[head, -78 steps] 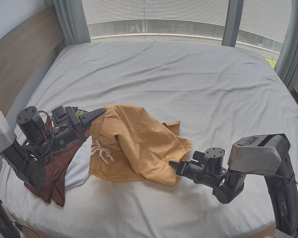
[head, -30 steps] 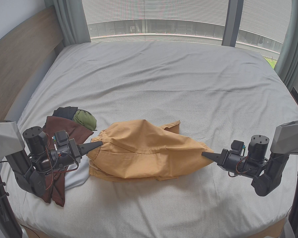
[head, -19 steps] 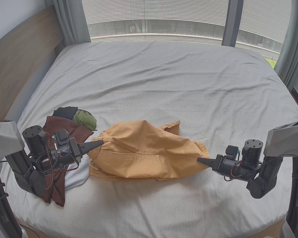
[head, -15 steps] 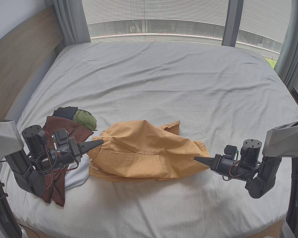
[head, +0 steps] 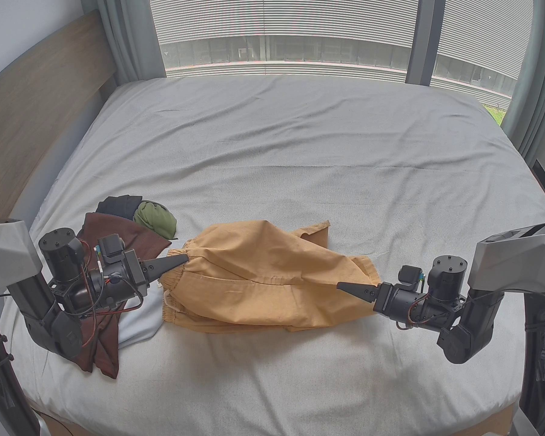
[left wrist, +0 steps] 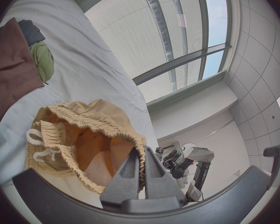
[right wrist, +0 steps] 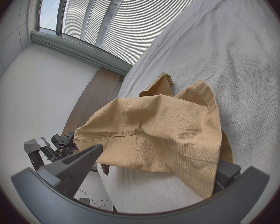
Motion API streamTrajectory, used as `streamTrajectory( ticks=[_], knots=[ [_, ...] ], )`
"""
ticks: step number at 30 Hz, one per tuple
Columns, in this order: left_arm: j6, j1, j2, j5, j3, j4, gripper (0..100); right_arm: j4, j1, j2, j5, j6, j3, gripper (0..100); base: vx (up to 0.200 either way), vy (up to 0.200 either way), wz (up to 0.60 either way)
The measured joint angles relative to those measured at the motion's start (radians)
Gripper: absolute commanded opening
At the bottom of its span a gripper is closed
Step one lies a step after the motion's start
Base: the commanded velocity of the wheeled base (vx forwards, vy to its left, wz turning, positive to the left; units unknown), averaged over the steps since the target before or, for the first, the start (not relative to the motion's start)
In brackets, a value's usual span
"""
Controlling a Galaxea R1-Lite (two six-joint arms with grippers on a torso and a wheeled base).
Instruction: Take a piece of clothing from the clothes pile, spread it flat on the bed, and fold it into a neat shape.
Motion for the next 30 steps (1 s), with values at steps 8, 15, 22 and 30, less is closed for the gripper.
streamTrajectory(
  ticks=[8,15,22,30],
  knots=[
    [0.0,0.0,-0.001,0.0,0.0,0.0,0,-0.001,0.001,0.013,-0.03,-0.001,-0.023,0,0.0,0.0,0.0],
    [-0.011,0.0,-0.002,0.0,-0.002,0.0,0,0.0,0.002,0.03,-0.036,-0.027,-0.035,0,0.0,0.0,0.0],
    [-0.031,-0.002,-0.01,-0.002,-0.003,0.0,0,-0.001,-0.001,0.027,-0.036,-0.027,-0.038,0,0.0,0.0,0.0],
    [-0.033,-0.011,-0.046,-0.003,0.0,0.0,0,-0.001,-0.011,-0.066,-0.035,-0.043,-0.026,0,0.0,0.0,0.0]
  ],
)
